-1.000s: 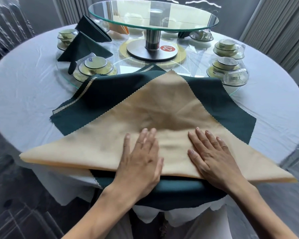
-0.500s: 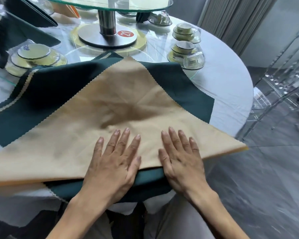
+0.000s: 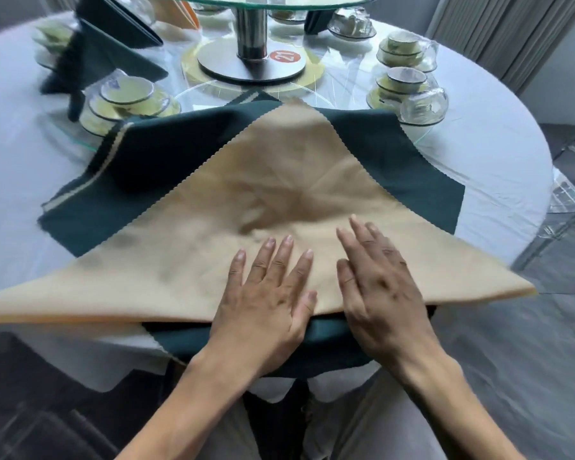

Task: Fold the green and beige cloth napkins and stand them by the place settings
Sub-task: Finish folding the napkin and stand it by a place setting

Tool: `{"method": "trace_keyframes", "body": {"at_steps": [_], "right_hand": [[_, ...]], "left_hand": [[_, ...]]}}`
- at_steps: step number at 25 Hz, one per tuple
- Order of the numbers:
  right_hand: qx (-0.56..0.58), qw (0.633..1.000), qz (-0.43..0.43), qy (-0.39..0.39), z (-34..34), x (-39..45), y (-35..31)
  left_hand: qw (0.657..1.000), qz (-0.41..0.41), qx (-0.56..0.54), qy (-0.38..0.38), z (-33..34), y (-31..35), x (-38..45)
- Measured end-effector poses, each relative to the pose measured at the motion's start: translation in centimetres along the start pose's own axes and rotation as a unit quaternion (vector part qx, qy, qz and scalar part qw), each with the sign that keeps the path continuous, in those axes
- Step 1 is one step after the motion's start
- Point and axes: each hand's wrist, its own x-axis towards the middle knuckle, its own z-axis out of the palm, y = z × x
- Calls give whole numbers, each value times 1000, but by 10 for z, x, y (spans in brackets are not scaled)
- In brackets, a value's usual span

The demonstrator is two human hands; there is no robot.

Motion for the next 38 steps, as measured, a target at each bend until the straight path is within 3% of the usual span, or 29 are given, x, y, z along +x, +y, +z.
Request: {"method": "trace_keyframes", "body": {"at_steps": [3,8,13,18,24,28,33,35,38], "right_hand": [[23,995,-39,-94,28,11,-28],[-63,989,-35,-129,34,9,-22],[-93,984,-36,-147,30,8,-26],[-107,982,-34,-153,30,7,-26],[-100,984,-30,-144,33,6,-27],[-91,987,-37,-128,35,6,-23],[-38,994,-83,-63,34,1,-25],[43,988,-142,-44,27,-6,-44],[31,983,-172,-60,26,-11,-85]], "left_hand": [[1000,15,6,6,1,-1,0],[999,-1,-4,45,2,-25,-8],[994,-106,16,38,-10,-127,-59],[988,-59,-119,78,-21,-225,-122],[935,-106,-302,154,-45,-257,-139],[856,-108,-465,199,-62,-264,-124],[751,-1,-612,249,-108,-232,-72],[738,14,-623,260,-128,-211,-39],[745,34,-617,252,-151,-175,12]]}}
